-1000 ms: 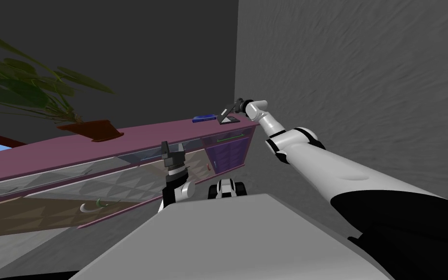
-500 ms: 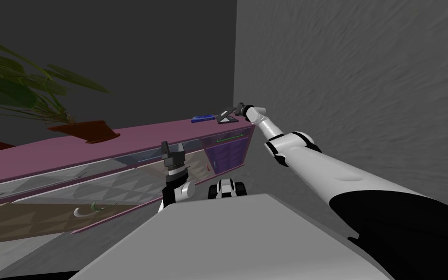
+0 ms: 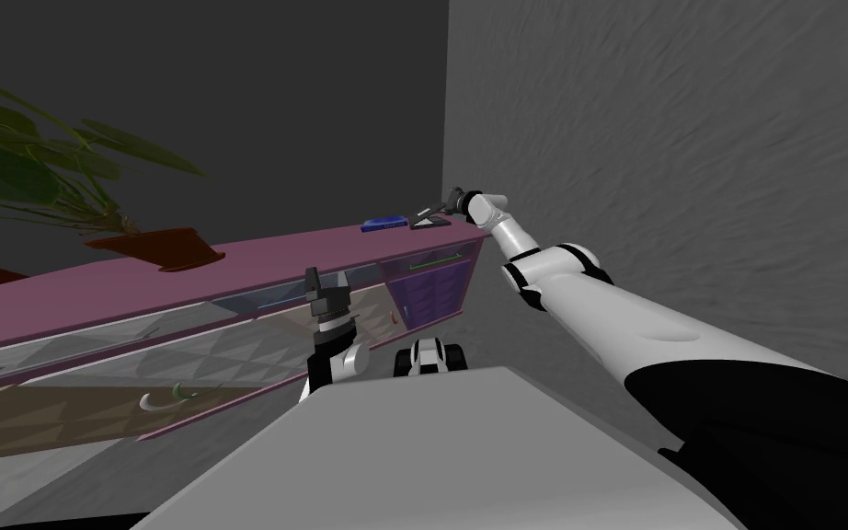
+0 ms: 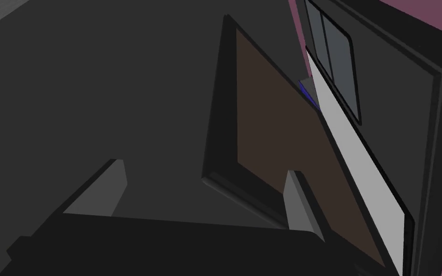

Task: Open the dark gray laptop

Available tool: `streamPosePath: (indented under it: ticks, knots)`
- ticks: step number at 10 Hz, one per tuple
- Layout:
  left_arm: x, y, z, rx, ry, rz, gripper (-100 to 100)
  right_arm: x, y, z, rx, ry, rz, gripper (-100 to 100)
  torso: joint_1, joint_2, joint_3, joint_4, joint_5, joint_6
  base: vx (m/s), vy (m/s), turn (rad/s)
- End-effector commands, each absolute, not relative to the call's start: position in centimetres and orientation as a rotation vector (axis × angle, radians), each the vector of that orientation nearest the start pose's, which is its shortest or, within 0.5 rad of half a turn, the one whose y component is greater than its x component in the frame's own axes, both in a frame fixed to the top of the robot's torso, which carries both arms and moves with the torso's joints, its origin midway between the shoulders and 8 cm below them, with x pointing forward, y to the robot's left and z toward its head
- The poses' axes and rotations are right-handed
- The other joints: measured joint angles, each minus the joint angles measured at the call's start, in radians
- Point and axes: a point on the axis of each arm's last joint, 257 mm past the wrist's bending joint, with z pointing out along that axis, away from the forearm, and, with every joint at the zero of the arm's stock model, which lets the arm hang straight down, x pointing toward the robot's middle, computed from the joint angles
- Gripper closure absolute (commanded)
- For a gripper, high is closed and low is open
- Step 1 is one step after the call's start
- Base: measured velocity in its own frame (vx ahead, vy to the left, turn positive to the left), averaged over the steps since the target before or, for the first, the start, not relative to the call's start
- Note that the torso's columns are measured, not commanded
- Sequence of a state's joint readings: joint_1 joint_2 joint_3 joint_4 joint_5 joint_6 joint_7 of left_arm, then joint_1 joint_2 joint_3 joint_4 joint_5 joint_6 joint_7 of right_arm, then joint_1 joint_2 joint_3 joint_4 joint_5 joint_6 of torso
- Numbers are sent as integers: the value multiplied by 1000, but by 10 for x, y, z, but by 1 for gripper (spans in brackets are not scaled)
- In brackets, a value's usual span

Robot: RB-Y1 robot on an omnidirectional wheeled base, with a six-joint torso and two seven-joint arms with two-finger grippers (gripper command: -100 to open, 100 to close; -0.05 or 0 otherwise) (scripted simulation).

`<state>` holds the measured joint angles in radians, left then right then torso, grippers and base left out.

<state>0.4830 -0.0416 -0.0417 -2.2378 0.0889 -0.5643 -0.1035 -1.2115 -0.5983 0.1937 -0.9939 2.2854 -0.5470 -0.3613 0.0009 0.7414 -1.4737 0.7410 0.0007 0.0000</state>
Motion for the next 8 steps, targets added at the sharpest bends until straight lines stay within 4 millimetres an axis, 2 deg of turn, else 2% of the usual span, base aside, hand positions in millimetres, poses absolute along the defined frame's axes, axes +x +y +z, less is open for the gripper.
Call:
streamPosePath:
  ticks: [1, 2, 3, 8]
  knots:
    - [342, 280, 23, -684, 520, -1311, 0, 731, -185, 183, -1038, 1202, -630, -100, 0, 0, 0, 0, 0, 0, 10, -5, 11]
    - [342, 280, 23, -684, 520, -1311, 0, 731, -185, 175, -1042, 1205, -630, -100, -1, 0, 0, 0, 0, 0, 6, -3, 1]
    - [342, 280, 23, -684, 520, -1311, 0, 731, -185, 175, -1042, 1207, -628, 0, -1, -1, 0, -1, 0, 0, 0, 0, 0]
    - [342, 280, 23, -684, 520, -1311, 0, 732, -185, 166, -1051, 1220, -625, 0, 0, -1, -1, -1, 0, 0, 0, 0, 0]
